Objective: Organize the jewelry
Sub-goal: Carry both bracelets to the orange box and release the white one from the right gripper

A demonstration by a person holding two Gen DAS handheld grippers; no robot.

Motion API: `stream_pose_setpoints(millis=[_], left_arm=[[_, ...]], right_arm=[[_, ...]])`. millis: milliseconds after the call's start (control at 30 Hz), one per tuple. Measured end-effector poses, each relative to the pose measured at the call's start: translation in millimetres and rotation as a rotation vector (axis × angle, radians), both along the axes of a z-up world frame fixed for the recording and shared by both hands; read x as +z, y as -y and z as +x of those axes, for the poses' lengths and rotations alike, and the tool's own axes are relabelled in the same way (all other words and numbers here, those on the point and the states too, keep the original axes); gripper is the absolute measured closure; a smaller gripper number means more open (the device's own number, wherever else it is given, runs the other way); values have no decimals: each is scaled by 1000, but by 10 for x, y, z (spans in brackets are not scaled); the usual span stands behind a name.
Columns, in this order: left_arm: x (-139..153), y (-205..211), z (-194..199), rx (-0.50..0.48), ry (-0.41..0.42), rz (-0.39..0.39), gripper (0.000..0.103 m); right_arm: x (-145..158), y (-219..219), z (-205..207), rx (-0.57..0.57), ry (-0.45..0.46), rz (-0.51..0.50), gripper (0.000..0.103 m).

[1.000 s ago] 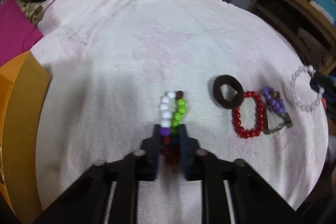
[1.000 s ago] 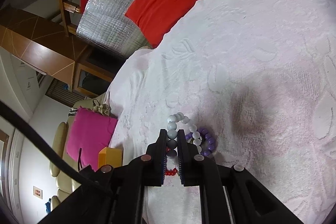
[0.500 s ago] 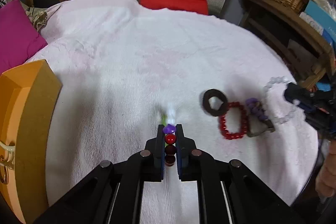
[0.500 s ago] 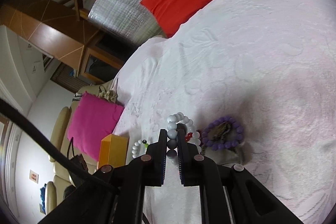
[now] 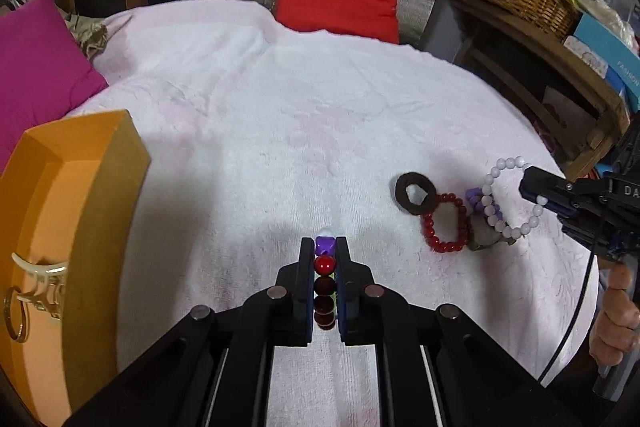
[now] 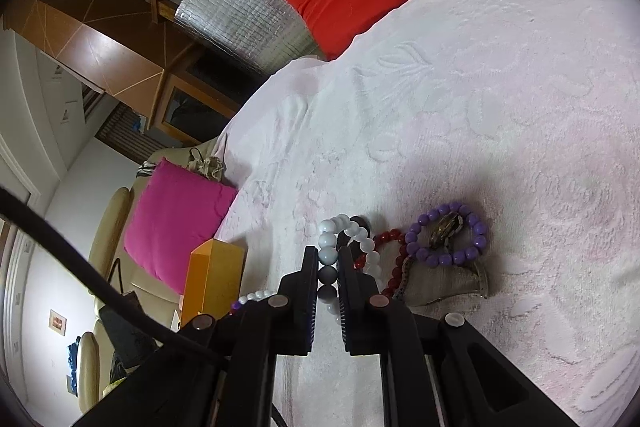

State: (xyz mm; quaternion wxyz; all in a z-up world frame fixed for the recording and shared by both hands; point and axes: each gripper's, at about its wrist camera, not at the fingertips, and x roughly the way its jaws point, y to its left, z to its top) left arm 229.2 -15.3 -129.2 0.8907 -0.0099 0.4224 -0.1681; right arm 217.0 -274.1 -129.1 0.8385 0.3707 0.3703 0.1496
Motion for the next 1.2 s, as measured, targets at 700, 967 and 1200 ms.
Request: stream_pose_setpoints(millis=[700,967,1200], left_arm=[[831,-1205,-803,173,132,-57,94],[802,-2262,-1048,372,106,-53,94],[402,-2439,-886,369,17,-91,94]], right_arm=[[396,-1122,33,189,89,-117,93],[757,-2295,235,369,139,-153,93],[693,-3228,660,476,87,-191,93]])
